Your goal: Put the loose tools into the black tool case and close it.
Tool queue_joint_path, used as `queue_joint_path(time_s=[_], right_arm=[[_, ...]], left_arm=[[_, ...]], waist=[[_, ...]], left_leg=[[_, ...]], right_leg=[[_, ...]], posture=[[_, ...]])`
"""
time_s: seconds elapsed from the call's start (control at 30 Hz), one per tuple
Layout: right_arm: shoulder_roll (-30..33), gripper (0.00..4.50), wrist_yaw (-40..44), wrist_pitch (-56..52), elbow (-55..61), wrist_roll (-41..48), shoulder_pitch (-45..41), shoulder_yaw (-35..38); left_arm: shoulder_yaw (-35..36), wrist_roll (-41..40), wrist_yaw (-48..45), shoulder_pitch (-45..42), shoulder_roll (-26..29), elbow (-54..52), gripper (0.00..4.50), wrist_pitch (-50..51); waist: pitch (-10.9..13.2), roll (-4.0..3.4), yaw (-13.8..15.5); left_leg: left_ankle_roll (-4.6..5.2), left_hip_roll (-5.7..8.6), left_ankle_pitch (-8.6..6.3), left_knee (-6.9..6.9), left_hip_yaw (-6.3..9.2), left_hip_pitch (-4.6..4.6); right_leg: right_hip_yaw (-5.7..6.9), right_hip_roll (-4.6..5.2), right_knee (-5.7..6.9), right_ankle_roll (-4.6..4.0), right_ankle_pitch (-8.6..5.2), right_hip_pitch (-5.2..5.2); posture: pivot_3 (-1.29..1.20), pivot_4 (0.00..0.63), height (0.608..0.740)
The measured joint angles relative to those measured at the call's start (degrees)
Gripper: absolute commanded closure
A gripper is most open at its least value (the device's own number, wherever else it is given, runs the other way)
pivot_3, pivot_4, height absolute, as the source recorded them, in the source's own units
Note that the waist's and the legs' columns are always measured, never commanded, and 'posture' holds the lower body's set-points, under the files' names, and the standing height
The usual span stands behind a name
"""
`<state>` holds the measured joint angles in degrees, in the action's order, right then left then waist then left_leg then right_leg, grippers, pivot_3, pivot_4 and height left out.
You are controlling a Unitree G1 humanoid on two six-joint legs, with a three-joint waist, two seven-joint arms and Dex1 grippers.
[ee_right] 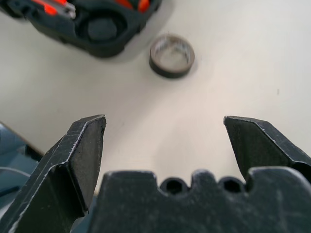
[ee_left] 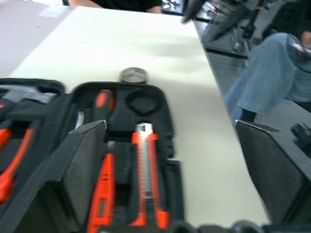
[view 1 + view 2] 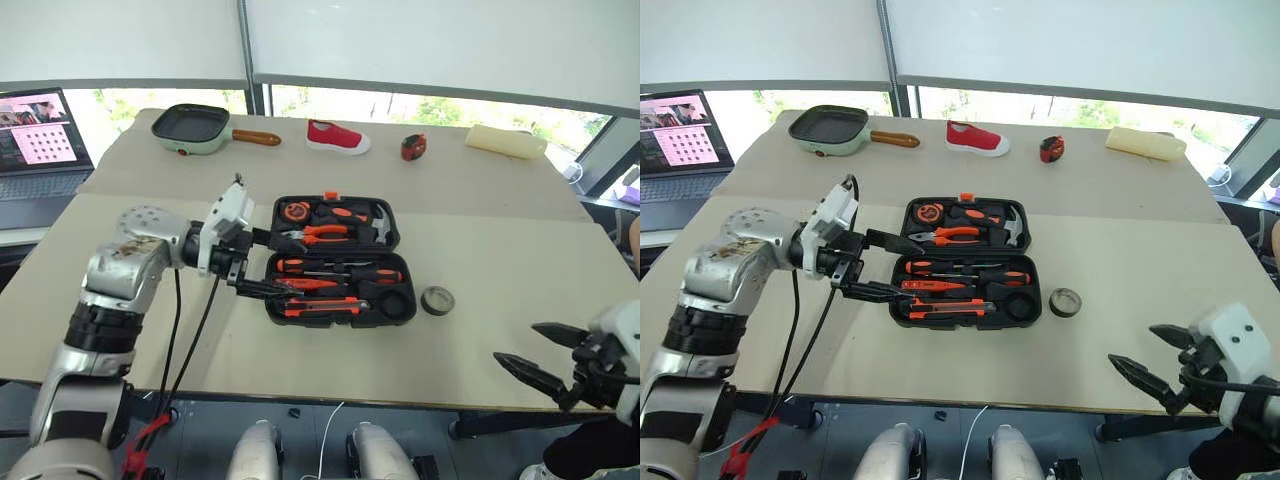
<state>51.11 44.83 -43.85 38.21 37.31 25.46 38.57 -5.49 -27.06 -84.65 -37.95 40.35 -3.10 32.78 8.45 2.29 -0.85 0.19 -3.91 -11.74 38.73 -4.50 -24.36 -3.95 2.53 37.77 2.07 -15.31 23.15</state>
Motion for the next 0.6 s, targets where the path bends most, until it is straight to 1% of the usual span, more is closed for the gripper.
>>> queue_joint_path(time_s=[0.07,0.13,0.17,0.2,0.3,0.37,0.47,0.53,0.57,0.6], right_arm=[[1.45,0.0,-0.01,0.65,-2.37,-1.35,-4.33,-4.98],[2.8,0.0,0.01,2.24,-6.08,-4.58,-11.06,-13.0],[2.93,0.0,0.0,2.6,-7.11,-5.32,-12.94,-15.23],[2.94,0.0,-0.11,2.85,-9.39,-7.07,-17.01,-19.67],[2.31,0.0,-0.73,3.88,-14.21,-11.27,-23.67,-28.08],[1.38,0.0,-1.22,4.48,-17.15,-13.7,-26.61,-32.01],[0.85,0.0,-1.26,5.27,-19.81,-16.2,-29.54,-36.0],[0.47,0.52,-1.1,6.43,-21.43,-17.85,-30.49,-37.83],[-0.01,0.69,-1.05,6.75,-22.28,-18.49,-30.93,-38.66],[-0.59,1.03,-1.06,7.47,-23.24,-19.29,-31.5,-39.72]], left_arm=[[-0.24,0.0,0.67,1.18,0.32,-1.44,0.04,-0.12],[-0.75,0.59,1.54,2.97,0.7,-2.86,0.04,-1.77],[-1.17,0.93,1.78,3.14,0.72,-3.08,0.04,-2.04],[-1.63,1.3,2.0,3.87,1.24,-3.85,0.04,-2.45],[-2.66,1.18,1.86,5.09,2.6,-5.95,0.04,-2.25],[-2.47,0.86,2.16,5.37,3.15,-7.18,0.04,-2.1],[-2.37,0.38,3.35,5.47,3.23,-7.75,0.04,-1.79],[-2.37,0.39,4.33,5.46,3.24,-7.83,0.0,-1.78],[-2.37,0.41,4.76,5.45,3.23,-7.83,0.0,-1.79],[-2.37,0.43,5.21,5.41,3.24,-7.8,0.0,-1.8]], waist=[[0.01,0.0,0.01],[0.03,-0.01,0.03],[0.04,-0.01,0.03],[0.06,0.0,0.03],[0.09,-0.01,0.13],[0.1,-0.03,0.51],[0.1,-0.02,0.65],[0.1,-0.02,0.7],[0.1,-0.02,0.68],[0.1,-0.02,0.63]], left_leg=[[0.0,0.01,0.0,-0.02,-0.02,0.01],[0.0,0.02,0.0,-0.06,-0.05,-0.01],[0.0,0.02,0.0,-0.08,-0.05,-0.03],[0.0,0.02,0.0,-0.09,-0.05,-0.03],[0.0,0.02,0.0,-0.15,-0.07,-0.12],[0.0,0.04,0.0,-0.16,-0.08,-0.23],[0.01,0.05,0.0,-0.15,-0.08,-0.3],[0.01,0.04,0.0,-0.15,-0.09,-0.3],[0.01,0.04,0.0,-0.15,-0.09,-0.3],[0.01,0.04,0.0,-0.15,-0.1,-0.3]], right_leg=[[-0.01,0.0,-0.01,-0.04,-0.01,0.02],[-0.03,0.0,-0.05,-0.11,0.03,0.05],[-0.04,0.0,-0.07,-0.13,0.04,0.08],[-0.03,-0.01,-0.08,-0.22,0.1,0.06],[-0.03,0.0,-0.1,-0.28,0.13,0.16],[-0.02,0.01,-0.11,-0.26,0.12,0.24],[-0.02,0.01,-0.13,-0.25,0.13,0.28],[-0.02,0.0,-0.13,-0.24,0.13,0.29],[-0.02,0.0,-0.13,-0.24,0.13,0.29],[-0.02,0.0,-0.12,-0.24,0.13,0.3]], posture=[[0.0,0.15,0.74],[0.0,0.15,0.74],[0.0,0.15,0.74],[0.0,0.15,0.74],[0.0,0.15,0.74],[0.0,0.15,0.74],[0.0,0.15,0.74],[0.0,0.15,0.74],[0.0,0.15,0.74],[0.0,0.15,0.74]])
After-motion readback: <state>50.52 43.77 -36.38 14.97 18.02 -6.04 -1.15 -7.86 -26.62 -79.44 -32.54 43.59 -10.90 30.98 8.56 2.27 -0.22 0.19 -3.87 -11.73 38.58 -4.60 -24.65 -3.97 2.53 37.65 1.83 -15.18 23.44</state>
